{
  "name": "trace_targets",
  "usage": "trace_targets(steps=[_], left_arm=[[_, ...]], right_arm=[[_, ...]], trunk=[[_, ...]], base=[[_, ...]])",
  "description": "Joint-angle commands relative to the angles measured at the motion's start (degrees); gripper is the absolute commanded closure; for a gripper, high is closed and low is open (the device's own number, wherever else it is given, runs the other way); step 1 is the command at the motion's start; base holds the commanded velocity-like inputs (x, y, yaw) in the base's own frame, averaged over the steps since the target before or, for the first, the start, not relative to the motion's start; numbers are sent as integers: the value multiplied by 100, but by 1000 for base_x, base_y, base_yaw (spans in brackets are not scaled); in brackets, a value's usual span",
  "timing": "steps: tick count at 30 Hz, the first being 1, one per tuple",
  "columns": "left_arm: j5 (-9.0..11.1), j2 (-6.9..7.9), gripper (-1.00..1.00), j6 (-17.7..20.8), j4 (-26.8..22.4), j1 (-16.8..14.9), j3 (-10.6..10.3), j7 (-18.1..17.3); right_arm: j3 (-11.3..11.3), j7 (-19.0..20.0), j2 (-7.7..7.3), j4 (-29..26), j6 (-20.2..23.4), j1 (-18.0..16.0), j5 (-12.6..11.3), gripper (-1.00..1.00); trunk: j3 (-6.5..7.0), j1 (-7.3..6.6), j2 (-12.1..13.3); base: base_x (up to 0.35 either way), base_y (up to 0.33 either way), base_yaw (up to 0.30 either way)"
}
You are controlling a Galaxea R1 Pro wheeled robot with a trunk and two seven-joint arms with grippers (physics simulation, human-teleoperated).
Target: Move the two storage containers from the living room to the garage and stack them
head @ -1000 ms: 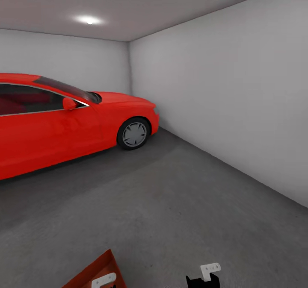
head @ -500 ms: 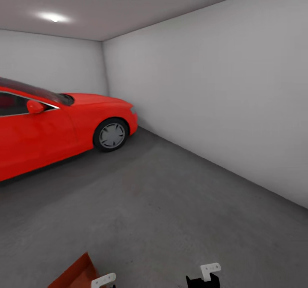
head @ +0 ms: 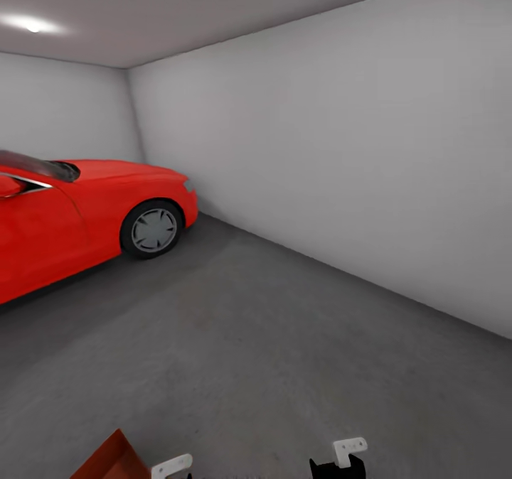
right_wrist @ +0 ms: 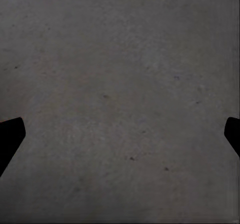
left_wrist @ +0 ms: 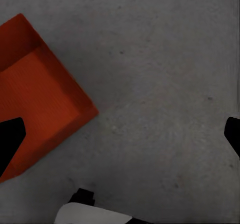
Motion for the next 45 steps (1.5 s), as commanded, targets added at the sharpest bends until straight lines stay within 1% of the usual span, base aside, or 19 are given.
trace_targets(steps=[1, 45], left_arm=[[37, -2, -100, 28, -15, -1, 6, 10], [37, -3, -100, 37, -9, -2, 6, 19]], right_arm=[[-23, 24, 5, -3, 0, -5, 50, -100], [-25, 22, 5, -3, 0, -5, 47, -100]], trunk=[[-11, 1, -14], [122, 1, -14]], base=[[-336, 0, -295], [-337, 0, -295]])
